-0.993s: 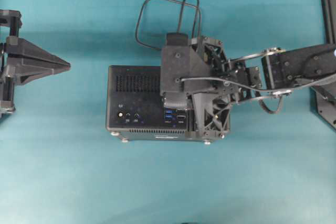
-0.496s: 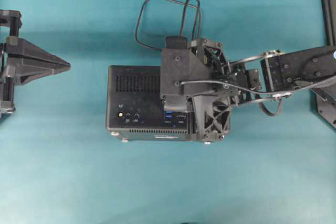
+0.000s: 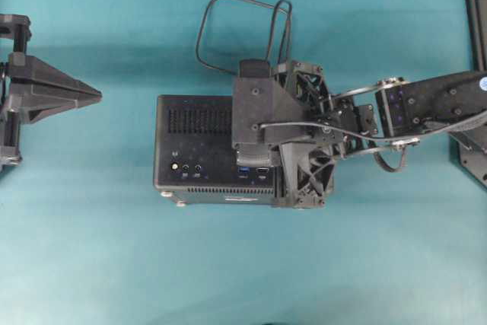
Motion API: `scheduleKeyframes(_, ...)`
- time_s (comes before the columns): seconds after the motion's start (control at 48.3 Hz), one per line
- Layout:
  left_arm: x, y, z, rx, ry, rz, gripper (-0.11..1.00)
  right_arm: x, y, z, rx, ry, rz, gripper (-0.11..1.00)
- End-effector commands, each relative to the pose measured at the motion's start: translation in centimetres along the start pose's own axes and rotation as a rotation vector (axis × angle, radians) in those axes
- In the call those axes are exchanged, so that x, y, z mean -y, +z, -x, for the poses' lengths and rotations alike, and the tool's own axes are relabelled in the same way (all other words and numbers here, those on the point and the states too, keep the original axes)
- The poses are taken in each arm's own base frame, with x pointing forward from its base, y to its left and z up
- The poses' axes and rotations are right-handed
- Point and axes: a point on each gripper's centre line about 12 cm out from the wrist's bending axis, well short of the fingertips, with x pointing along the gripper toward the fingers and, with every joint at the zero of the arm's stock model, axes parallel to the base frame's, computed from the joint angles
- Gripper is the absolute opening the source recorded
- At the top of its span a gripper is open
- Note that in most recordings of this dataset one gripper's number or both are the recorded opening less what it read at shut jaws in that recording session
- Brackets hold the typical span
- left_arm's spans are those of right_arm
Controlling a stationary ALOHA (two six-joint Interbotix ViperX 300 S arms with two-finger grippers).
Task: Insert the USB into the PC box with both arms.
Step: 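Carry the held plug toward the blue USB ports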
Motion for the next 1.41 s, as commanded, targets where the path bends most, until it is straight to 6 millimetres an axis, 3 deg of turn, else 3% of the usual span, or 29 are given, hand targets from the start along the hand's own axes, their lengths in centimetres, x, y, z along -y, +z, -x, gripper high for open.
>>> scheduleKeyframes(0.0, 0.0, 0.5, 0.0, 0.018, 0.002, -0.003, 0.0, -0.3, 0.1, 0.6, 0.01, 0.008, -0.013, 0.12)
scheduleKeyframes(0.455, 0.0, 0.6, 0.0, 0.023, 0.002, -0.003, 0.0, 0.9, -0.2, -0.1, -0.007, -0.011, -0.031, 0.12)
scheduleKeyframes(0.703, 0.0, 0.7, 0.1, 0.025, 0.002, -0.003, 0.0, 0.1, -0.5, -1.2, -0.034, -0.005, -0.019, 0.12)
scheduleKeyframes(1.117, 0.0, 0.5, 0.1, 0.023, 0.002, -0.003, 0.0, -0.6, 0.3, -0.3, -0.016, 0.012, -0.016, 0.13)
scheduleKeyframes(1.262, 0.0, 0.5, 0.1, 0.025, 0.002, -0.003, 0.0, -0.5, 0.6, 0.2, -0.001, 0.012, -0.019, 0.17)
scheduleKeyframes(1.386, 0.0, 0.6, 0.2, 0.026, 0.002, -0.003, 0.0, -0.3, 1.2, 0.8, 0.023, 0.01, -0.022, 0.28)
